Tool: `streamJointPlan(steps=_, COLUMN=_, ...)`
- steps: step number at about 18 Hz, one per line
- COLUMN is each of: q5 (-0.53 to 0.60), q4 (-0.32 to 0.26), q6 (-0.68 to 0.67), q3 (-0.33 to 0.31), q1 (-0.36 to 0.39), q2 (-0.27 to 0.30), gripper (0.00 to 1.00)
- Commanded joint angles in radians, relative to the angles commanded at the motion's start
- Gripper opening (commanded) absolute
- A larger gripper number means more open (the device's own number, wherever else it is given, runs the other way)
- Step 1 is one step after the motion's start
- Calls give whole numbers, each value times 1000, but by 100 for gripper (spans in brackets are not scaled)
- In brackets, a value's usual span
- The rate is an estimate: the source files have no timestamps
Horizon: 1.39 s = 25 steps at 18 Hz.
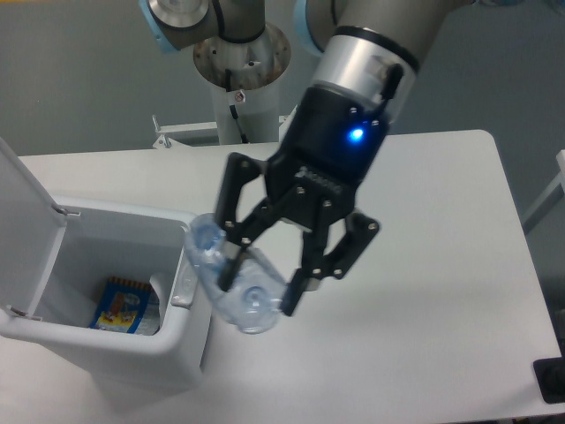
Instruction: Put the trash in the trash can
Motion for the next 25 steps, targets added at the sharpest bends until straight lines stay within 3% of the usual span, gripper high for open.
streamJointPlan(steps=10, q5=9, q4=51, q6=24, q3=-17, q1=-86, q2=-37, gripper=52)
streamJointPlan(steps=16, q5=20, q4=63, q6=152, q3=-78, q1=-127, q2=-34, gripper=55)
streamJointPlan(steps=18, q5=37, q4=63, q6=156, q3=-81, q1=-134, q2=-34, gripper=59)
streamJointPlan(steps=20, q5=70, q4=63, q6=156, q3=-83, q1=-141, q2=-32, gripper=77)
streamJointPlan(steps=25, q5=104, q4=63, q6=156, q3=-95, q1=-141, q2=-26, gripper=100)
